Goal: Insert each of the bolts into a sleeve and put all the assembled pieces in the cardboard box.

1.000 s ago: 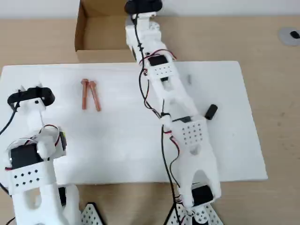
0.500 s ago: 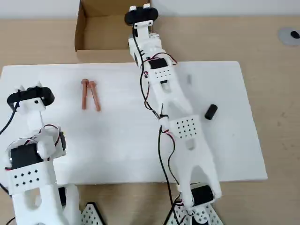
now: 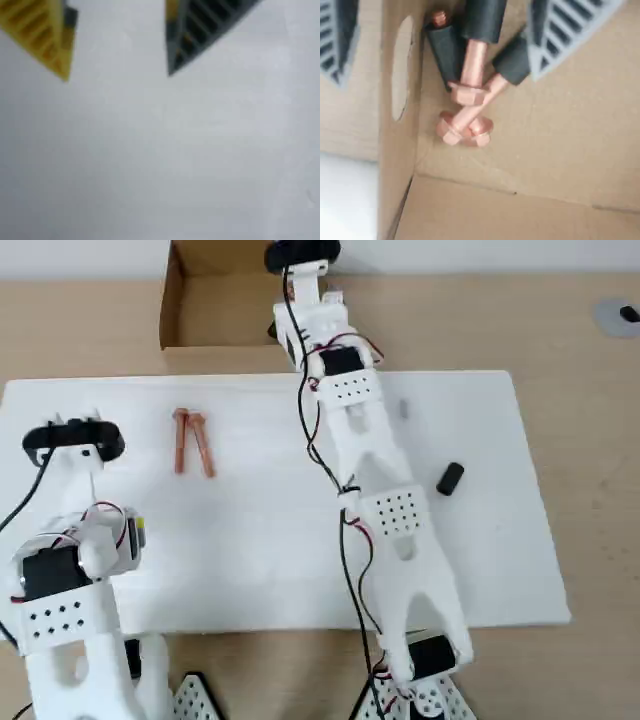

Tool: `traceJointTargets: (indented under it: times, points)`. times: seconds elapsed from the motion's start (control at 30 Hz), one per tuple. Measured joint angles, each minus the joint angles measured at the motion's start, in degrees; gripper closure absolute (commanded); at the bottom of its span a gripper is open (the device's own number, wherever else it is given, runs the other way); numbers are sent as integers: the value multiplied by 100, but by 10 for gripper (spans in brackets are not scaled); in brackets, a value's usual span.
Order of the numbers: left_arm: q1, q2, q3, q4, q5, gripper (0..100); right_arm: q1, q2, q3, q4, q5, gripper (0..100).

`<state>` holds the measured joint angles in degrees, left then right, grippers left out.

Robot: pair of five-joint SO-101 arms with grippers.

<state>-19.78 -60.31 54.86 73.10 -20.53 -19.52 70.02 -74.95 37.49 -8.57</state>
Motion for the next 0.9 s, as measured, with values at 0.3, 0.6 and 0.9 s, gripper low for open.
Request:
traceJointTargets:
  times: [0.3, 0.6, 0.9]
  points:
    - [334, 1864, -1653, 343, 396, 853, -44, -220, -1705, 2857, -9, 723]
    - [976, 5020, -4457, 1398, 422, 853, 431, -1855, -1688, 6268, -396, 724]
    - [1415, 6462, -5758, 1591, 316, 853, 1697, -4554, 932, 6426, 316, 724]
